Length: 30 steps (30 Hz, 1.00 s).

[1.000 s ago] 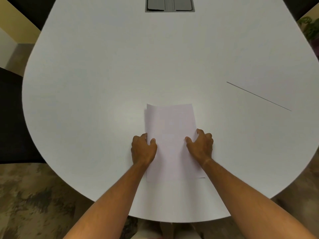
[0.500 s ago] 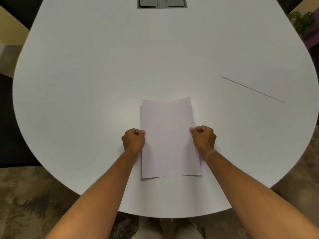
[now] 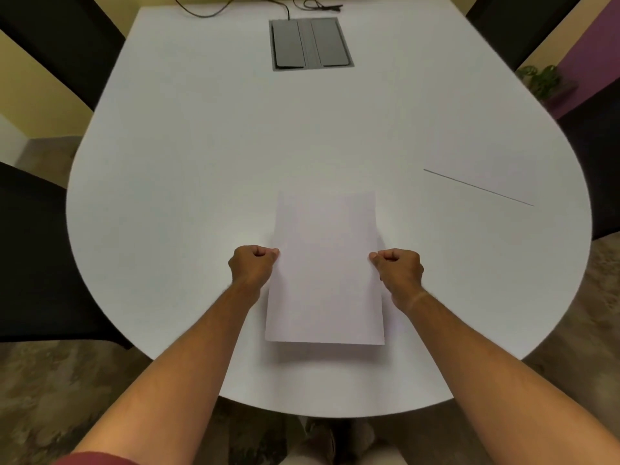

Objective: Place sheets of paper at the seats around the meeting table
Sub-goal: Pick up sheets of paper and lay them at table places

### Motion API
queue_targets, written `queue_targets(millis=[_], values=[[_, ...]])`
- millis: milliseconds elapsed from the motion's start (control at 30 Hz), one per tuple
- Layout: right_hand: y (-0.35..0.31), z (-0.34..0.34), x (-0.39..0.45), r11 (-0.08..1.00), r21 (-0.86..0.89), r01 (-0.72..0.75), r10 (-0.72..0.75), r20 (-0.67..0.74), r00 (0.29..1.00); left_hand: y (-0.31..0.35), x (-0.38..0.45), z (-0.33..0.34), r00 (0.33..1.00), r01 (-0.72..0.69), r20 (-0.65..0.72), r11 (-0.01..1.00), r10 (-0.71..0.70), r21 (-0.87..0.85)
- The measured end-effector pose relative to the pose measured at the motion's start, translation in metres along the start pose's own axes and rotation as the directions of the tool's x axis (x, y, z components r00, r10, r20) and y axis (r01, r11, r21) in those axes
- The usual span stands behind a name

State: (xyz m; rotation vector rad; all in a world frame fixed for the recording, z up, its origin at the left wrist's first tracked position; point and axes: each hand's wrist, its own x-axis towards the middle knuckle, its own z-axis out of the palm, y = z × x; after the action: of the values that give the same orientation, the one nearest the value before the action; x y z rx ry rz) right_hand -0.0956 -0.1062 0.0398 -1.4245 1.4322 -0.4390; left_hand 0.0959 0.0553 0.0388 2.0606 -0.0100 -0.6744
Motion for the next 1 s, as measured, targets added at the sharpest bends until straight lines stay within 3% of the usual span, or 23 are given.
queue_targets(millis=[633, 1000], values=[[-0.011, 0.028, -0.145, 0.980, 0.160, 0.123, -0.125, 0.002, 0.992, -0.021, -0.054, -0.138, 0.983, -0.184, 0.010, 0.983, 0.184, 0.002], [-0.045, 0.086, -0.171, 0.965, 0.247, 0.093, -0.101, 0.021, 0.995, -0.004, -0.007, -0.206, 0.974, -0.223, 0.031, 0.975, 0.223, -0.001]])
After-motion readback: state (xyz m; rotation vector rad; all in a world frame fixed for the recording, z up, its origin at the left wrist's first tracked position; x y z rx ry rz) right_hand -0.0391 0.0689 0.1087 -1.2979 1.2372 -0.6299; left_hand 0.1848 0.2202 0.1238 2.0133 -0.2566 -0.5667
